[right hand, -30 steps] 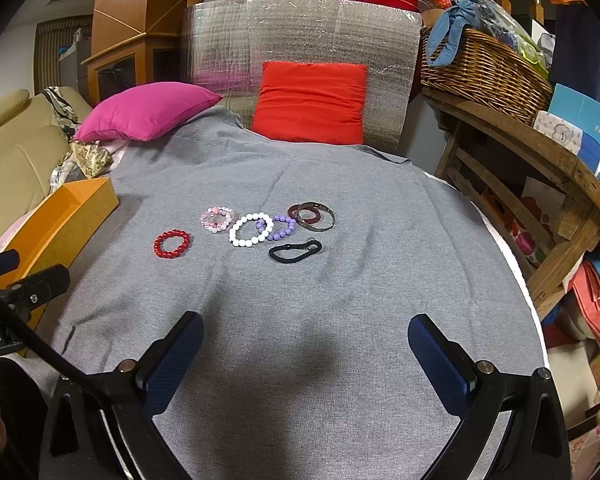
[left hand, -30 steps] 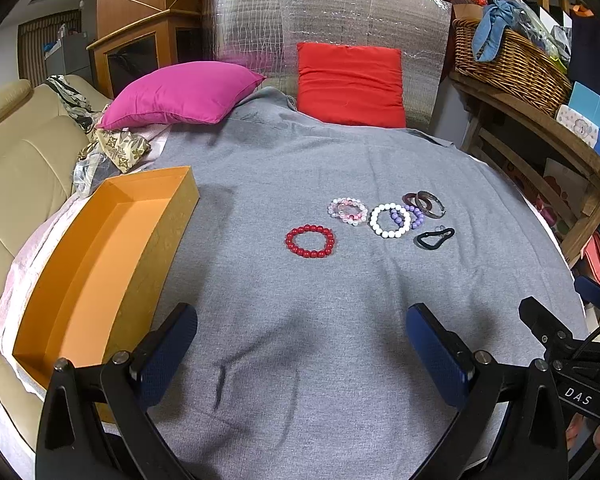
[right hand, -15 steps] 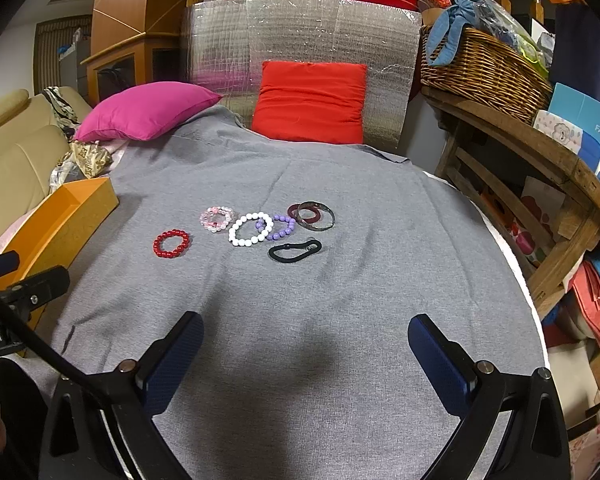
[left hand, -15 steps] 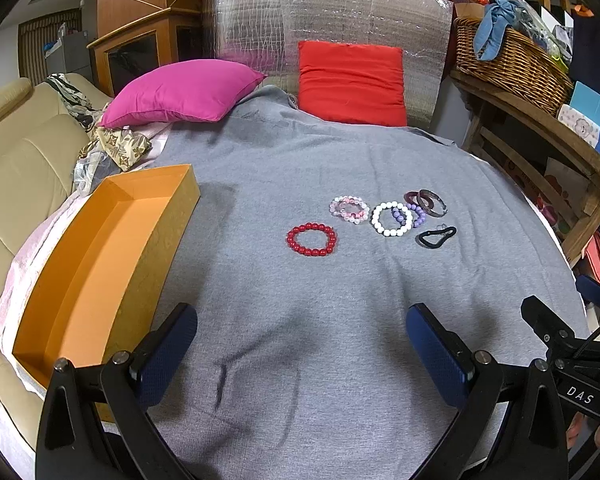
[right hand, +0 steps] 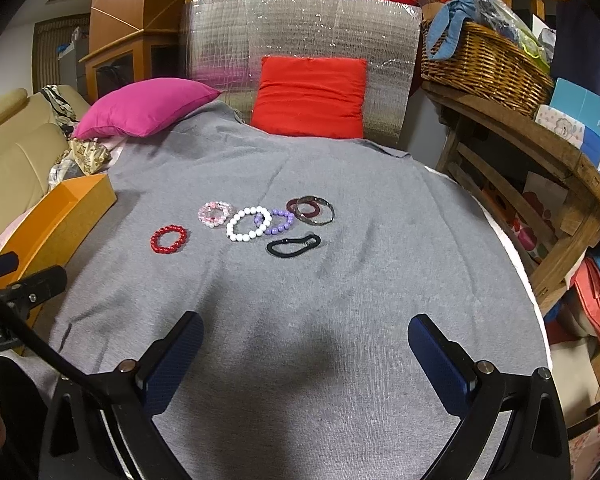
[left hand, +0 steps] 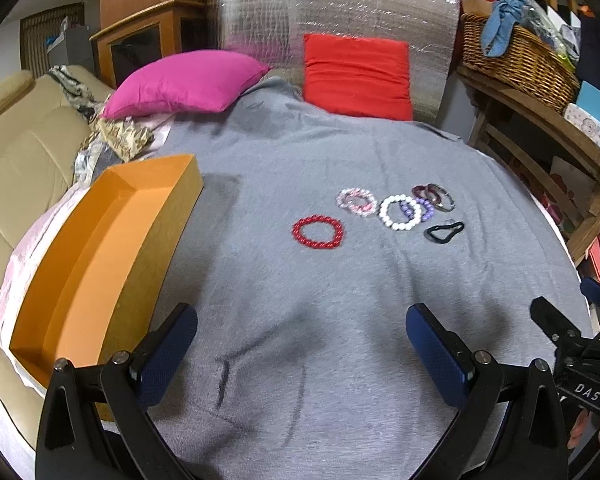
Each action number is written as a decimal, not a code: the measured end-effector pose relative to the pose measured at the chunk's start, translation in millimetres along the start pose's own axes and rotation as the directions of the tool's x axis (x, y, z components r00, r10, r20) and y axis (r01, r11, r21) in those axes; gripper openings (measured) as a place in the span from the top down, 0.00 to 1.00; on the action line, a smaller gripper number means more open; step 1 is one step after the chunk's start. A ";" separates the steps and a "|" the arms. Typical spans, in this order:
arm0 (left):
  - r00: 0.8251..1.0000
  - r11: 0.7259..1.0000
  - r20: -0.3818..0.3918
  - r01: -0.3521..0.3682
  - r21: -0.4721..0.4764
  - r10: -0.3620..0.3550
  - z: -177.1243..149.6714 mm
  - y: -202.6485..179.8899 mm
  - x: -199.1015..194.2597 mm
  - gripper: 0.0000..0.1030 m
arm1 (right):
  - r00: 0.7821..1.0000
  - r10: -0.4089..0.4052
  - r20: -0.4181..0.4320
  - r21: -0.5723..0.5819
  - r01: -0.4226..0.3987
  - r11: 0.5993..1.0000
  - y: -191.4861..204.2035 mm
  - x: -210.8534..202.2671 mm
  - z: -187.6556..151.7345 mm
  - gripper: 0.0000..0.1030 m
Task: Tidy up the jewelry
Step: 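Grasp the red beaded bracelet with the left tool while the right tool grasps the black clip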
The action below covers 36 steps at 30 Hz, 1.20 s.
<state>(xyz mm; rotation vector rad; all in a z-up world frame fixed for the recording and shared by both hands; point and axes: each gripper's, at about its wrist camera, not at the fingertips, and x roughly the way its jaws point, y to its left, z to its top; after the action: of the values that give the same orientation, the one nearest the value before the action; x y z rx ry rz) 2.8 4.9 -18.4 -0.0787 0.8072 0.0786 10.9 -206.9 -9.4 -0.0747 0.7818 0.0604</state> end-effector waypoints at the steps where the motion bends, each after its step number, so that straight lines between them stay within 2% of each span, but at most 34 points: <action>1: 1.000 1.000 -0.009 0.003 -0.006 -0.003 -1.3 2.7 3.2 0.00 | 1.000 0.005 -0.012 0.008 -0.005 1.000 -2.4 2.8 -1.3 0.00; 7: 0.998 0.999 -0.060 -0.009 -0.040 0.007 -8.8 17.4 23.9 0.00 | 0.995 0.058 -0.082 0.092 -0.050 0.994 -20.6 28.4 2.3 0.00; 11: 0.997 0.998 -0.082 -0.007 -0.066 0.002 -9.8 25.5 37.2 0.00 | 0.982 0.125 -0.140 0.202 -0.095 0.975 -36.7 61.6 18.8 0.01; 15: 0.995 0.997 -0.102 -0.007 -0.079 -0.002 -9.9 31.1 50.1 0.00 | 0.961 0.181 -0.208 0.291 -0.116 0.950 -41.7 106.6 40.1 0.13; 18: 0.993 0.997 -0.115 -0.002 -0.082 -0.007 -8.3 33.7 59.7 0.00 | 0.957 0.164 -0.241 0.298 -0.088 0.950 -37.7 137.0 54.1 0.21; 21: 0.993 0.997 -0.120 0.001 -0.083 -0.011 -3.5 37.7 68.5 0.00 | 0.959 0.128 -0.254 0.283 -0.053 0.958 -32.7 161.0 66.9 0.33; 25: 0.992 0.996 -0.123 0.003 -0.094 -0.014 5.5 40.8 80.6 0.00 | 0.961 0.090 -0.261 0.238 -0.027 0.971 -21.9 185.2 80.5 0.37; 26: 0.992 0.996 -0.124 0.006 -0.094 -0.017 9.1 40.7 84.9 0.00 | 0.960 0.078 -0.268 0.226 -0.016 0.974 -19.8 191.3 81.8 0.40; 27: 0.992 0.996 -0.124 0.005 -0.092 -0.017 11.4 40.2 87.2 0.00 | 0.959 0.074 -0.273 0.225 -0.011 0.974 -19.5 195.6 82.6 0.54; 28: 0.992 0.996 -0.122 0.004 -0.088 -0.014 14.6 39.7 90.1 0.00 | 0.957 0.079 -0.278 0.228 -0.014 0.974 -19.4 200.2 82.7 0.74; 29: 0.993 0.997 -0.119 0.002 -0.083 -0.012 18.4 39.0 93.2 0.00 | 0.956 0.084 -0.282 0.229 -0.019 0.973 -19.8 202.6 82.2 0.80; 30: 0.993 0.997 -0.120 0.002 -0.081 -0.012 22.2 38.6 96.8 0.00 | 0.958 0.085 -0.274 0.230 -0.020 0.973 -20.7 202.8 82.7 0.81; 33: 0.992 0.997 -0.122 0.005 -0.080 -0.015 30.7 38.8 105.9 0.00 | 0.966 0.118 -0.228 0.268 -0.054 0.962 -30.3 194.0 82.4 0.94; 36: 0.992 0.997 -0.127 0.009 -0.074 -0.019 40.3 36.7 117.1 0.00 | 0.973 0.144 -0.180 0.301 -0.084 0.950 -44.7 176.4 79.4 0.94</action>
<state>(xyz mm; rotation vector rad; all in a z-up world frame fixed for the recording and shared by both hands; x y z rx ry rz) 108.7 50.2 -76.9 -0.1596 0.9319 0.0906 195.1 -239.6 -75.7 0.2500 0.9888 0.0474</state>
